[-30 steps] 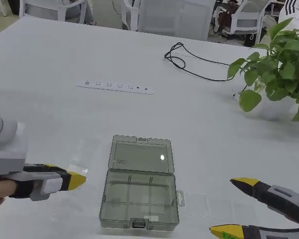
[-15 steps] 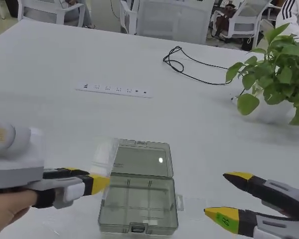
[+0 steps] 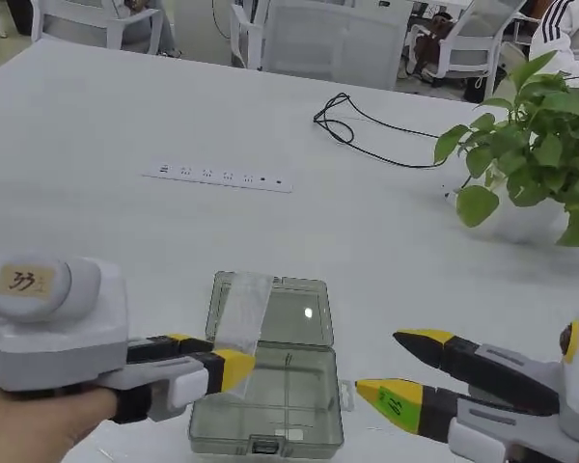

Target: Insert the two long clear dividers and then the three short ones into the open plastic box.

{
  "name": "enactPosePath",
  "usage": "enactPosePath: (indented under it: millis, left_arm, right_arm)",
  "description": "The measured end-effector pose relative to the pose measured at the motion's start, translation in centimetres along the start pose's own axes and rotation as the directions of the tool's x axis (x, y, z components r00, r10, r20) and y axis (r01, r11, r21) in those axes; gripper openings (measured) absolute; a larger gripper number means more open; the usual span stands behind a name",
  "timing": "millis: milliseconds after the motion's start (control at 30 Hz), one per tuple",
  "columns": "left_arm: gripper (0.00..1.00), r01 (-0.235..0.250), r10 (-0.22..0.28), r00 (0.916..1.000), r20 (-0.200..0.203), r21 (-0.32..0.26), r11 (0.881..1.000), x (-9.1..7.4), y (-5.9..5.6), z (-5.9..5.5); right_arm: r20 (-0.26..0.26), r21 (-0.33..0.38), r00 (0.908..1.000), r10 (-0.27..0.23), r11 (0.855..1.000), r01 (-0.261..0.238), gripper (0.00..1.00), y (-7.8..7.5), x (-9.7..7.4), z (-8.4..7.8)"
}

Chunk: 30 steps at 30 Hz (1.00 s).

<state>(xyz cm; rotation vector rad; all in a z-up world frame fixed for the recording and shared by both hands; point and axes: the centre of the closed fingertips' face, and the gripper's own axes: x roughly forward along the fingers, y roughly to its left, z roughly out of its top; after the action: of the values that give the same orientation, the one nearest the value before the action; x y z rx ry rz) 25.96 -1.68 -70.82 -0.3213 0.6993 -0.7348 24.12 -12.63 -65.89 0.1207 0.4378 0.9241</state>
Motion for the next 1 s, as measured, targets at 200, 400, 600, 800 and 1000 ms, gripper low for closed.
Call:
enactPosePath:
  millis: [200,400,600,800,1000]
  left_arm:
    - [0.3,0.019,-0.019,0.9998,0.001,0.008,1.0,0.4,-1.0,0.0]
    - [0.3,0.036,-0.036,0.9993,-0.001,0.026,0.999,0.8,-1.8,0.0]
    - [0.3,0.048,-0.048,0.9988,0.0,0.04,0.998,1.2,-2.6,-0.2]
    - [0.3,0.059,-0.059,0.9983,-0.003,0.061,0.996,1.7,-3.6,-0.2]
    - [0.3,0.069,-0.068,0.9975,-0.016,0.099,0.993,2.0,-4.4,-0.5]
  right_arm:
    - [0.011,0.05,0.9999,-0.01,0.999,0.01,0.44,0.6,0.9,-0.1]
    - [0.01,0.098,0.9997,-0.024,0.995,0.023,0.38,1.0,1.6,-0.3]
    - [0.007,0.154,0.9989,-0.047,0.987,0.045,0.29,1.1,2.3,-0.4]
    - [0.001,0.178,0.9982,-0.061,0.982,0.059,0.26,1.3,3.2,-0.6]
    - [-0.004,0.199,0.9976,-0.069,0.978,0.069,0.21,1.3,3.8,-0.7]
